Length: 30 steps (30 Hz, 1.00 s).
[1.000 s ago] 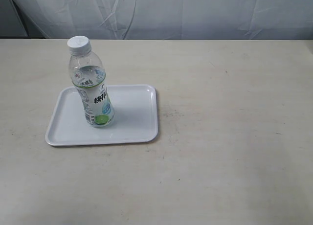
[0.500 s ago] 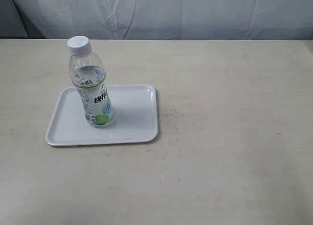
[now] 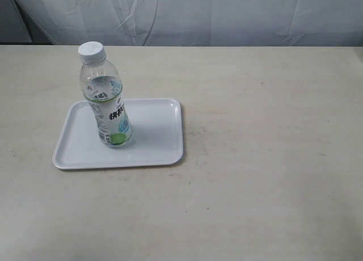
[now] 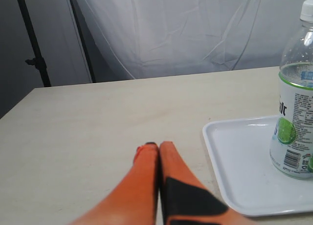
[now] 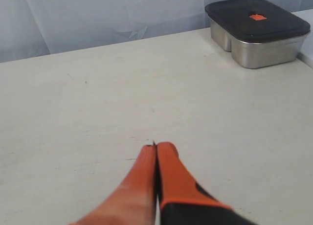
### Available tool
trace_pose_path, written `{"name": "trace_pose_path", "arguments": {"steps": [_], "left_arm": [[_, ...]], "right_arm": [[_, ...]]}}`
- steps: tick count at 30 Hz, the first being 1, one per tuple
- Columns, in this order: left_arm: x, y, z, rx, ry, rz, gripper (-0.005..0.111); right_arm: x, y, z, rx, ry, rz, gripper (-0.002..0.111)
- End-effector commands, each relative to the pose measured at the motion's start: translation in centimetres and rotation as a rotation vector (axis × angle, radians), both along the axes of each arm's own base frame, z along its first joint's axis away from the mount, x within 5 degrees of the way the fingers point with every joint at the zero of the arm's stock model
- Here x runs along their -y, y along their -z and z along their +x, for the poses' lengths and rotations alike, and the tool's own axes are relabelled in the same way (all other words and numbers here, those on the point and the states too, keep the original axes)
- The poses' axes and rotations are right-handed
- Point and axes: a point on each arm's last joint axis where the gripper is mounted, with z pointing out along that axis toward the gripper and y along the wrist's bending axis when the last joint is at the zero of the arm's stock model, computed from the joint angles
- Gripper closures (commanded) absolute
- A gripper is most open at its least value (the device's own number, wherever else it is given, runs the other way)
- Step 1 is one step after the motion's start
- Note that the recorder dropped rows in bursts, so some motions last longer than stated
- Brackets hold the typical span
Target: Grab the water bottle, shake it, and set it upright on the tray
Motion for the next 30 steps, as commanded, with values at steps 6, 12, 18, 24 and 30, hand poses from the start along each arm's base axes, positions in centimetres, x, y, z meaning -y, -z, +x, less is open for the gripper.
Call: {"name": "trace_pose_path", "arguments": {"steps": [6, 12, 18, 24, 30], "left_arm": [[0.0, 0.03, -0.02, 0.009, 0.0, 0.001, 0.106], [0.0, 0.03, -0.02, 0.009, 0.0, 0.001, 0.106], [0.0, 0.03, -0.02, 0.009, 0.0, 0.001, 0.106], [0.0, 0.03, -0.02, 0.009, 0.0, 0.001, 0.106], [0.0, 0.01, -0.01, 0.011, 0.0, 0.001, 0.106]], "right_arm": [[-0.05, 0.72, -0.13, 0.036, 0.002, 0.02, 0.109], [-0.05, 0.69, -0.12, 0.04, -0.002, 0.007, 0.109], [-0.13, 0.69, -0.12, 0.04, -0.003, 0.033, 0.109], [-0.12, 0.72, -0.13, 0.036, -0.003, 0.03, 0.109], [-0.12, 0.72, -0.13, 0.036, -0.003, 0.03, 0.109]]}}
